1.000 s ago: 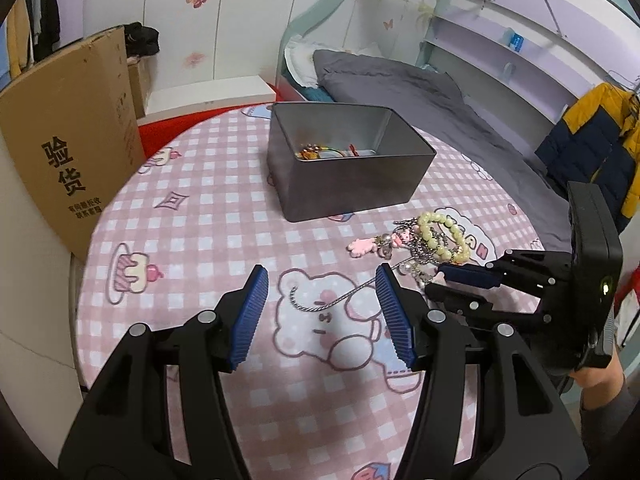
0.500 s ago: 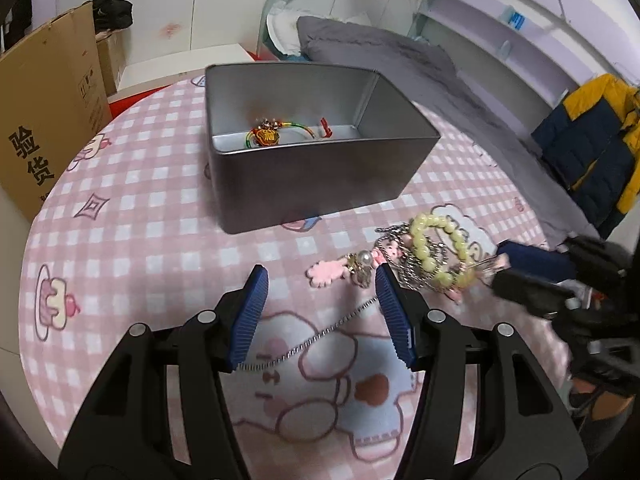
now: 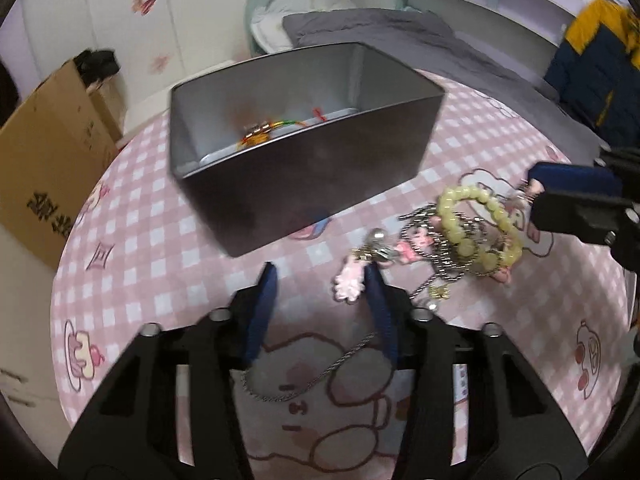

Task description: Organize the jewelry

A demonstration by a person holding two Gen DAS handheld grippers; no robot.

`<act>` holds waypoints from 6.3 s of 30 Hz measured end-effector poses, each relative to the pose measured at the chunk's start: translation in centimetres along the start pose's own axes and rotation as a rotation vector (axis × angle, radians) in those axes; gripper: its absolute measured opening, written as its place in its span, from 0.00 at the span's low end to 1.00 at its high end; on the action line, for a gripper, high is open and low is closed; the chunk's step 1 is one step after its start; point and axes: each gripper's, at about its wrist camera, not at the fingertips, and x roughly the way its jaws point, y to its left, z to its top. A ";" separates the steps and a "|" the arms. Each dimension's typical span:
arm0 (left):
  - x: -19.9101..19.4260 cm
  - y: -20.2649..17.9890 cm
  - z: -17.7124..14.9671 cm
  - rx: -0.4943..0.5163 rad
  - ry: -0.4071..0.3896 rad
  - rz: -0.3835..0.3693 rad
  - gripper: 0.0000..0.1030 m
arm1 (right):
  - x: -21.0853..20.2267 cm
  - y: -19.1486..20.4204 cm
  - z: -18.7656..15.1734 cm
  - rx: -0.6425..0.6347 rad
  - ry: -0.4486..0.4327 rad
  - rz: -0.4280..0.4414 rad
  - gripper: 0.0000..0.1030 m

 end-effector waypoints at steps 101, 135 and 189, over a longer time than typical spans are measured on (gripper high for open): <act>-5.4 3.0 -2.2 -0.209 -0.060 -0.203 0.54 | -0.5 -1.2 -3.8 -0.027 0.109 -0.140 0.19; -2.2 -4.3 -2.3 0.071 -0.025 -0.146 0.11 | -3.1 -0.5 -2.4 -0.004 0.019 -0.063 0.19; -5.8 5.6 3.8 -0.213 -0.183 -0.172 0.52 | 1.6 -0.3 3.8 0.030 0.005 0.010 0.21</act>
